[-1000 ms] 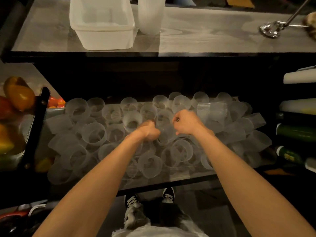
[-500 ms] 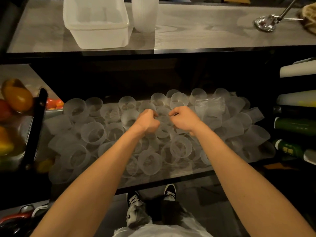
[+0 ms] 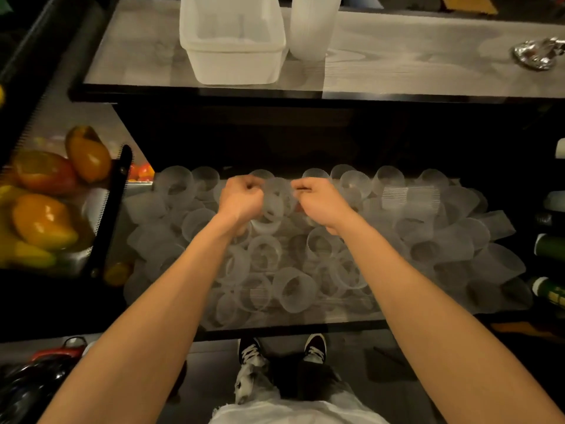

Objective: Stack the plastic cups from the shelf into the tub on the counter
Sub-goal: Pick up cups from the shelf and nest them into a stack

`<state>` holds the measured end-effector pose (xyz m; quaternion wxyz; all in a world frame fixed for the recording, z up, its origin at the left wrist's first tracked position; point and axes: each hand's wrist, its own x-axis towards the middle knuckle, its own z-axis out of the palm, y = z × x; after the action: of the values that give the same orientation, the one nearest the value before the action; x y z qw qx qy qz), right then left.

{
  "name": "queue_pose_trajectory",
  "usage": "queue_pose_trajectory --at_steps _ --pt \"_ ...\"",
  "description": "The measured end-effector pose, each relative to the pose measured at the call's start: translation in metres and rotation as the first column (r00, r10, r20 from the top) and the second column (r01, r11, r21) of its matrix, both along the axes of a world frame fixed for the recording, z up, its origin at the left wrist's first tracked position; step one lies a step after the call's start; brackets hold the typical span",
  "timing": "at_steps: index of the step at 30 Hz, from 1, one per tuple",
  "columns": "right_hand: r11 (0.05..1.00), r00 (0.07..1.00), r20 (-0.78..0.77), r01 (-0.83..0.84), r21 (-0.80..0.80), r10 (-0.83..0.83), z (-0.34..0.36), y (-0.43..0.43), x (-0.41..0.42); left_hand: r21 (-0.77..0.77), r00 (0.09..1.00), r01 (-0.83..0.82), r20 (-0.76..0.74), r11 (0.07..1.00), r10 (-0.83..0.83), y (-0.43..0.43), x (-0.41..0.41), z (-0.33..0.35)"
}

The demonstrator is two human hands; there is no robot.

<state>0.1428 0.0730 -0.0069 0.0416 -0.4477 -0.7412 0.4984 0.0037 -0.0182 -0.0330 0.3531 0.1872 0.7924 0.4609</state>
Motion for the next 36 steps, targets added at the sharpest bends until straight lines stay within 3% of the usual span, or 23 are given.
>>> queue_pose_trajectory --at_steps 5,10,24,26,30,33,36 --pt "0.999 0.999 -0.009 -0.038 -0.039 0.038 -0.020 -0.002 -0.014 0.047 0.991 -0.061 0.126 0.997 0.055 -0.014 -0.009 -0.012" --pt "0.996 0.998 0.019 -0.054 -0.075 0.056 -0.049 0.005 -0.016 0.066 0.997 -0.012 0.075 0.998 0.007 -0.020 -0.012 -0.029" --pt "0.999 0.998 -0.056 0.007 -0.032 -0.009 -0.039 -0.001 -0.019 0.065 0.993 0.051 -0.108 0.997 -0.044 -0.021 -0.016 -0.039" --pt "0.999 1.000 -0.029 -0.012 -0.034 0.011 -0.044 0.001 -0.019 0.022 0.992 0.061 -0.108 0.998 -0.058 -0.018 -0.017 -0.041" --pt "0.989 0.975 0.166 -0.145 -0.034 0.148 -0.055 0.005 -0.012 -0.182 0.983 0.138 -0.094 0.974 -0.156 -0.015 -0.019 -0.050" --pt "0.993 0.971 0.207 -0.114 -0.040 0.120 -0.056 0.005 -0.004 -0.273 0.961 0.101 -0.222 0.957 -0.165 -0.009 -0.013 -0.044" --pt "0.997 0.979 0.192 -0.075 0.000 0.074 -0.048 0.010 0.006 -0.256 0.911 0.097 -0.367 0.962 -0.190 0.006 0.002 -0.027"
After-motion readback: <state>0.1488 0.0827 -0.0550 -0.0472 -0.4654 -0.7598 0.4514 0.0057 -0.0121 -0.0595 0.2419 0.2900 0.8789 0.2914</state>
